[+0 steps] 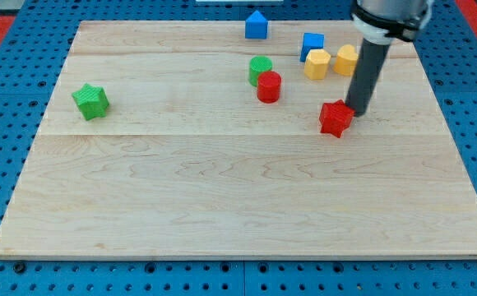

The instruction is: Push red star into the red circle

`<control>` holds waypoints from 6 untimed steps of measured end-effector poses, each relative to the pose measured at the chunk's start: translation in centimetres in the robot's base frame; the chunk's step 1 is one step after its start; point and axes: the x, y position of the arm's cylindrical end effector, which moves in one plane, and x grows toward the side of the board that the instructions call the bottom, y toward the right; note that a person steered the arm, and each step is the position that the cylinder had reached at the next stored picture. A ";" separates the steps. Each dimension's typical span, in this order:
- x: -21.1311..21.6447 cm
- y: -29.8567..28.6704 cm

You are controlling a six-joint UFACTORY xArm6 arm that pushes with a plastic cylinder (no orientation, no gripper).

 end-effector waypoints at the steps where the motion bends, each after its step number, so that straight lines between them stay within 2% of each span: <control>1: 2.1 -0.7; 3: 0.9 -9.5; 4: 7.7 -7.2; 5: 5.5 -11.8; 6: 1.2 -15.4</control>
